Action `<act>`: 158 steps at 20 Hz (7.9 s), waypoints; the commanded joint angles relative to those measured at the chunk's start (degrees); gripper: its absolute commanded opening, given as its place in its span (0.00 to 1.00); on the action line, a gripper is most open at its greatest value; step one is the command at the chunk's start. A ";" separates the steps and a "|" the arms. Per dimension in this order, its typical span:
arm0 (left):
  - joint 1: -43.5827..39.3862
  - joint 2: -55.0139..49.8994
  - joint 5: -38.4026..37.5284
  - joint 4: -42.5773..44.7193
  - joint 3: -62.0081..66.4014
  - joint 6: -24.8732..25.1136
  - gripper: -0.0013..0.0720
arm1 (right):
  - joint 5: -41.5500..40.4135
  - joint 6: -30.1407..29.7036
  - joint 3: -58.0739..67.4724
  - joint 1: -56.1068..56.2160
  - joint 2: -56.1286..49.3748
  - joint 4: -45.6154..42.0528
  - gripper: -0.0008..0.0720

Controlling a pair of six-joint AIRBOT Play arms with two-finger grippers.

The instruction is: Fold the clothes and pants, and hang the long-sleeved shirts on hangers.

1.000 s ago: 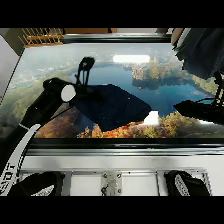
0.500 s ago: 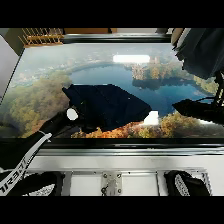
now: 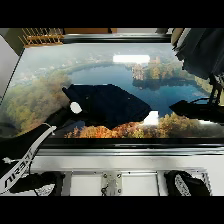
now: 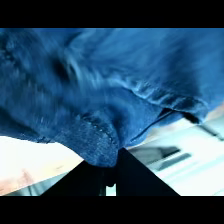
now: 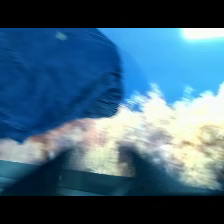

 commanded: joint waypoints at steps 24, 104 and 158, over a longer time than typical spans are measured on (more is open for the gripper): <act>15.69 21.73 -2.16 -0.15 20.61 1.77 0.04 | -27.28 -16.76 3.91 25.55 -16.24 -10.23 0.09; 11.78 29.16 -6.88 12.52 -10.84 2.21 0.87 | -11.21 15.91 0.11 28.61 -10.43 -20.37 0.90; 18.45 15.21 -0.83 -1.07 60.72 6.47 0.04 | 7.30 34.73 31.71 28.63 2.86 -10.29 0.09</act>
